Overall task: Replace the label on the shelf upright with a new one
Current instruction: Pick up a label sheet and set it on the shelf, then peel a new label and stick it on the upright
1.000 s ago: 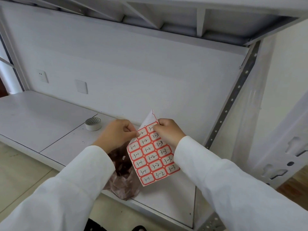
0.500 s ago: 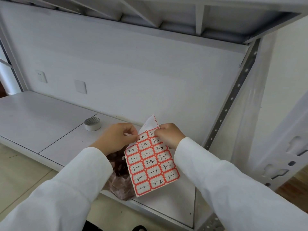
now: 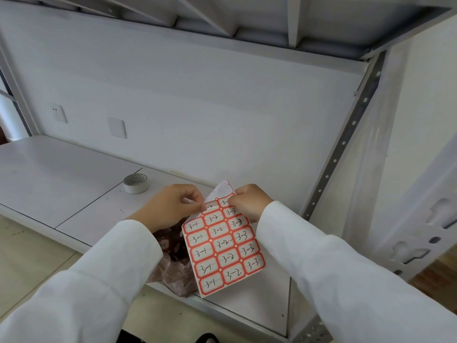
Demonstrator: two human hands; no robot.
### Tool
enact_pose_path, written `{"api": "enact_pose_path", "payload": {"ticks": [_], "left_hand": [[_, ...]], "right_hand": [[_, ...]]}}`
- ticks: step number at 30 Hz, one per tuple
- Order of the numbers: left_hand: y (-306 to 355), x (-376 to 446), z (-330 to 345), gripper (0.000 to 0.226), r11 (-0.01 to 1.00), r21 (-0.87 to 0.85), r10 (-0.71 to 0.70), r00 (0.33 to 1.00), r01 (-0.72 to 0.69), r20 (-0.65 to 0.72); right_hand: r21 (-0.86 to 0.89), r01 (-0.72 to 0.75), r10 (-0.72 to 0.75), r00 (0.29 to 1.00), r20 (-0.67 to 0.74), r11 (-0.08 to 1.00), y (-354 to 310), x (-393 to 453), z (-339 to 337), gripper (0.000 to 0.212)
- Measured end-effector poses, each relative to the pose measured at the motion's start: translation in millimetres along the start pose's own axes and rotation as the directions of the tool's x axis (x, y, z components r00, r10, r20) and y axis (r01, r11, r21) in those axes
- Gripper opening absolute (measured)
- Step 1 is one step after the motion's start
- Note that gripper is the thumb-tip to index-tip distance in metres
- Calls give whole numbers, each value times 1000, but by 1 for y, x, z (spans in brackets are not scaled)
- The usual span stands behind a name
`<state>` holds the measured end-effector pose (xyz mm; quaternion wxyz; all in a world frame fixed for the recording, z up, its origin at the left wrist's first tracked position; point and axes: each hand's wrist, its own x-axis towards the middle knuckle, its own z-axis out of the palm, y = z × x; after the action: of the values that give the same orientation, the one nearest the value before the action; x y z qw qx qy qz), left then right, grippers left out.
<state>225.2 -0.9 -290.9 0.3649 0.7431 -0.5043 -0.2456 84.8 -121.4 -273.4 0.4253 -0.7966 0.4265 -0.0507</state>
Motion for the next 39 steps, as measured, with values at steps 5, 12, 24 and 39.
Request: {"api": "enact_pose_path", "payload": {"ticks": [5, 12, 24, 39], "left_hand": [[0, 0, 1, 9, 1000, -27, 4, 1000, -4, 13], [-7, 1, -2, 30, 993, -99, 45, 993, -56, -111], [-12, 7, 4, 13, 991, -129, 14, 989, -33, -146], [2, 9, 15, 11, 997, -65, 34, 998, -38, -59]], "right_hand": [[18, -31, 30, 999, 9, 999, 2, 0, 1, 30], [16, -99, 99, 995, 4, 995, 16, 10, 0, 33], [12, -461, 454, 868, -200, 887, 98, 31, 10, 29], [-49, 11, -17, 992, -122, 999, 28, 8, -5, 21]]}}
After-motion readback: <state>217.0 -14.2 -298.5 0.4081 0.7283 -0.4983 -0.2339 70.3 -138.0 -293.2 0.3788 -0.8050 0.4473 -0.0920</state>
